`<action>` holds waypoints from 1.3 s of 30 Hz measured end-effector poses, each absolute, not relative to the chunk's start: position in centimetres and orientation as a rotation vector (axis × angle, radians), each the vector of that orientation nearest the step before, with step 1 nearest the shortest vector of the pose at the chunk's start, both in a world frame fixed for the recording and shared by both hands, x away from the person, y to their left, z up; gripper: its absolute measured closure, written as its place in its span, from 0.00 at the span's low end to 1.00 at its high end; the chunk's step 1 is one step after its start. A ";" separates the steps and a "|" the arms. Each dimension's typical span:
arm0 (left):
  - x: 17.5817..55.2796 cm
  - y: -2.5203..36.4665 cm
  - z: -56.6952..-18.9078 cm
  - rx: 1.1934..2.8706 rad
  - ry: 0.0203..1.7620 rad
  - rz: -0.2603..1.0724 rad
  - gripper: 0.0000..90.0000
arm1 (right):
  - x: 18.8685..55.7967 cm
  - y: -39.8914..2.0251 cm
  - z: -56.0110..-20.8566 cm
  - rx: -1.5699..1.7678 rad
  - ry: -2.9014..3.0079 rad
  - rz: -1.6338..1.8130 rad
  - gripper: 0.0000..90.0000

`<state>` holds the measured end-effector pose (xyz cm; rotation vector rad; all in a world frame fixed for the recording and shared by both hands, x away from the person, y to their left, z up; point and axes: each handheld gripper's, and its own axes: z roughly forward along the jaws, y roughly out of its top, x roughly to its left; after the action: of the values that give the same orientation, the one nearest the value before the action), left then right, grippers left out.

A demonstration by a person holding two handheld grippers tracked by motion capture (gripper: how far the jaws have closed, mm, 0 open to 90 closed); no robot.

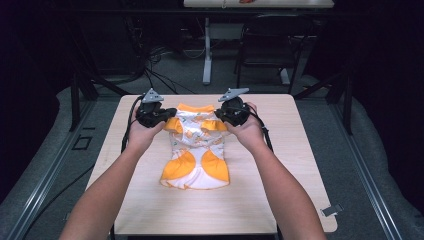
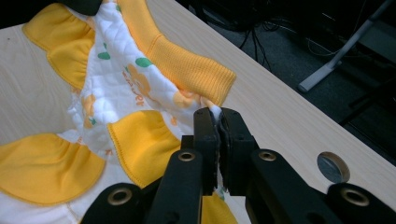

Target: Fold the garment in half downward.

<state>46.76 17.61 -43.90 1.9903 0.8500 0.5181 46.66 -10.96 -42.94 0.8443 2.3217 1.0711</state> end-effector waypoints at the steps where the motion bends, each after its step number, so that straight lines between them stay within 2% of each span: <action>1: 46.7 17.6 -43.9 1.989 0.849 0.518 0.99 | 46.6 -11.0 -42.9 0.840 2.325 1.065 0.96; 25: 45.7 18.1 -44.9 2.017 0.813 0.501 0.99 | 45.8 -10.6 -43.9 0.795 2.354 1.047 0.96; 39: 44.0 18.8 -46.9 2.045 0.773 0.458 0.99 | 43.8 -10.4 -45.3 0.718 2.403 1.024 0.95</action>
<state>44.04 18.83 -46.88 2.0446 0.7728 0.4584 43.76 -10.40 -45.31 0.7185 2.4033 1.0240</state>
